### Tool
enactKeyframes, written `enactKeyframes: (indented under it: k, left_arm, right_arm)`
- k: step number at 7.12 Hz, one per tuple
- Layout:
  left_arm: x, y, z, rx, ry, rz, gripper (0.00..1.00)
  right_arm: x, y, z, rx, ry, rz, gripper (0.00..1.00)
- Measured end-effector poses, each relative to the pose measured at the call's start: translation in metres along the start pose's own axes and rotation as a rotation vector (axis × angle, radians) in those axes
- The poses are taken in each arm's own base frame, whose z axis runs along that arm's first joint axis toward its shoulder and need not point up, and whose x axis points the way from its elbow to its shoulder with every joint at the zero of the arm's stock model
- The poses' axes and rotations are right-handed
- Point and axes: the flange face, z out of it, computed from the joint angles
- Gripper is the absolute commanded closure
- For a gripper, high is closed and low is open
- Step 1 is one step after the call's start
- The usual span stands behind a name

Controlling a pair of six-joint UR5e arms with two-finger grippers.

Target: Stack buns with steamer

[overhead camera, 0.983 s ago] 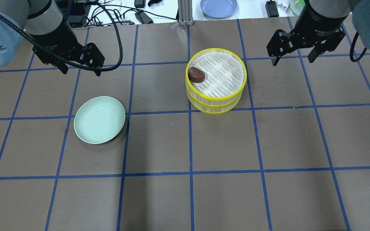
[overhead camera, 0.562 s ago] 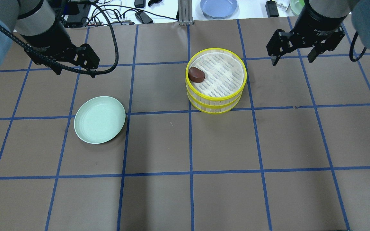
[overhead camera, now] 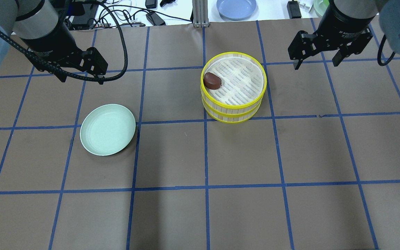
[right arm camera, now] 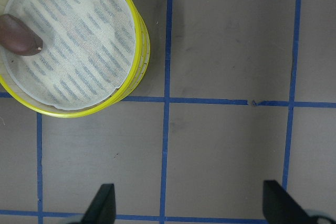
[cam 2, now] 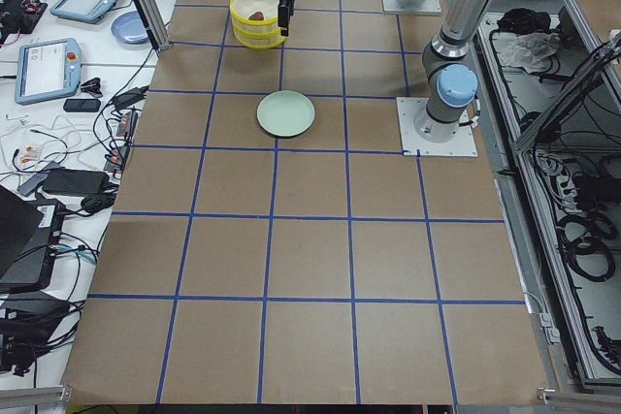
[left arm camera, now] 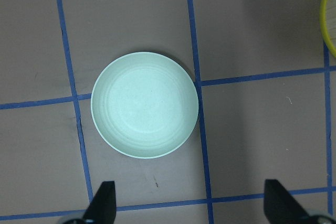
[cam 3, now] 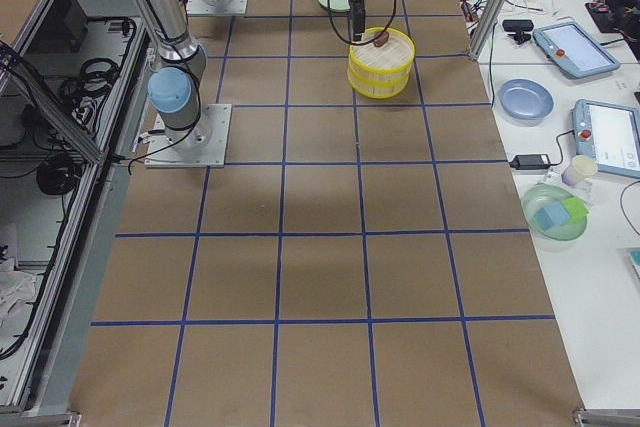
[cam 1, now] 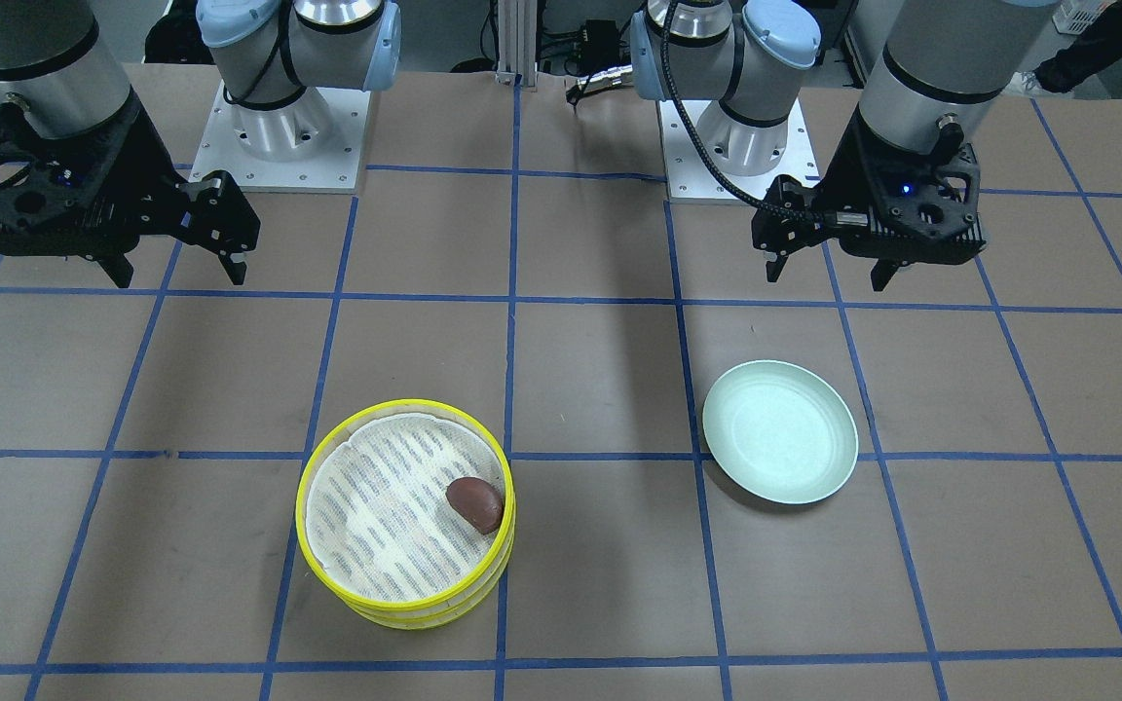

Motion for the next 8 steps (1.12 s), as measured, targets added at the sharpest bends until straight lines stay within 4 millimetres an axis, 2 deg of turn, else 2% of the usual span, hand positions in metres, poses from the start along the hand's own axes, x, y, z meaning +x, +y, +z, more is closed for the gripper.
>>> enactKeyframes:
  k: [8]
  left_arm:
    - [0.0039,-0.0002,0.0075,-0.02,0.001,-0.011,0.0]
  right_arm:
    - [-0.0024,0.0027,-0.002,0.002,-0.001,0.012,0.0]
